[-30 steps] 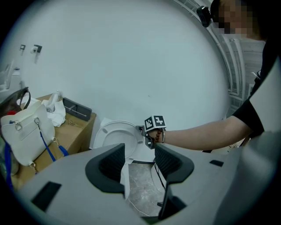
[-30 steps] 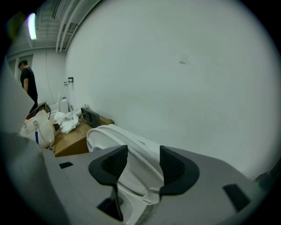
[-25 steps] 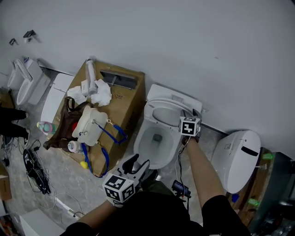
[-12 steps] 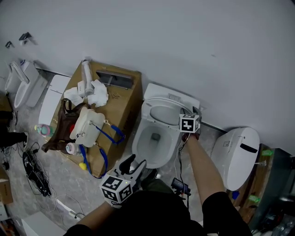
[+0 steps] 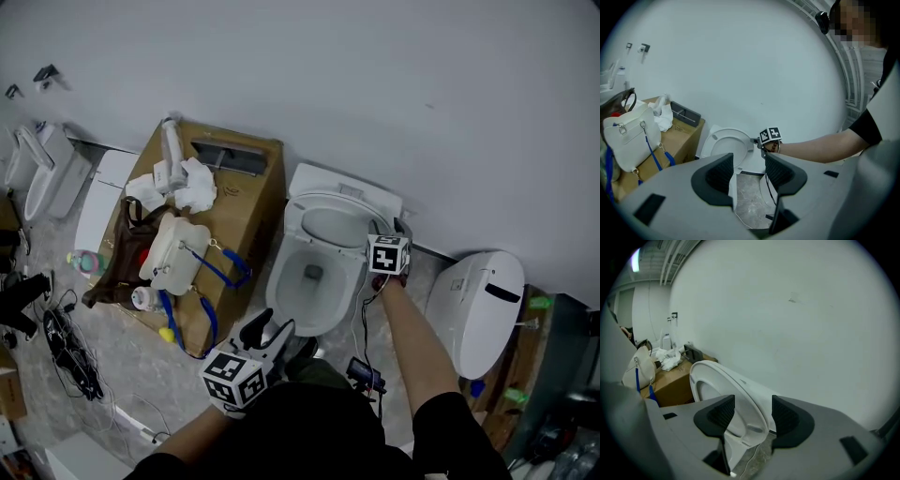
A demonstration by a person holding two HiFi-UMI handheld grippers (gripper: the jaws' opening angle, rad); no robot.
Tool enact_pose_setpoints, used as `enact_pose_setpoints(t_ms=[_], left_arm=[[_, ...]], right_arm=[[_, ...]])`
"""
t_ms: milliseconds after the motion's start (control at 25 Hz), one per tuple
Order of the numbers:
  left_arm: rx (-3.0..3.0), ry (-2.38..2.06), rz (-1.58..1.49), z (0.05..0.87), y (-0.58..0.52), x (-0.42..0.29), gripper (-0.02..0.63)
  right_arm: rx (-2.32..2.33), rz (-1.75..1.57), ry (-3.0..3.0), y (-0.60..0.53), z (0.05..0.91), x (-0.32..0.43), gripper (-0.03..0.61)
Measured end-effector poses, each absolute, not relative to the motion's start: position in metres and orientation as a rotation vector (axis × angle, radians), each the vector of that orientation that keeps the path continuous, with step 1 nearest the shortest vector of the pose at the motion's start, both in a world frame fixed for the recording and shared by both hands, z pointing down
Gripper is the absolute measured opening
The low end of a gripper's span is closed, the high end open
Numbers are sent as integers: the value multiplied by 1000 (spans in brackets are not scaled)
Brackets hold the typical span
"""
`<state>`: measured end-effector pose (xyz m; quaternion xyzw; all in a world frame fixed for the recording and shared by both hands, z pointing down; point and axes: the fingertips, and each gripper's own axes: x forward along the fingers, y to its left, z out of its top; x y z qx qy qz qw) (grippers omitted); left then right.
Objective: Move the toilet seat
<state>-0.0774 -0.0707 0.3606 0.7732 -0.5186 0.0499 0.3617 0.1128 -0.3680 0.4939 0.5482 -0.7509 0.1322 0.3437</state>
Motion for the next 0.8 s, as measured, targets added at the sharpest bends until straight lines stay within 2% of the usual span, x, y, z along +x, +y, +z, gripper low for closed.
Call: enact_pose_setpoints(t_ms=[240, 520, 800], left_arm=[[2072, -1306, 103, 344, -73, -76, 221], [2177, -1309, 89, 308, -64, -97, 221], [2298, -1311, 9, 258, -56, -114, 220]], right_arm=[[1526, 361, -2048, -343, 443, 157, 247], [1892, 567, -2136, -272, 332, 289, 242], [2121, 323, -2210, -162, 188, 360, 156]])
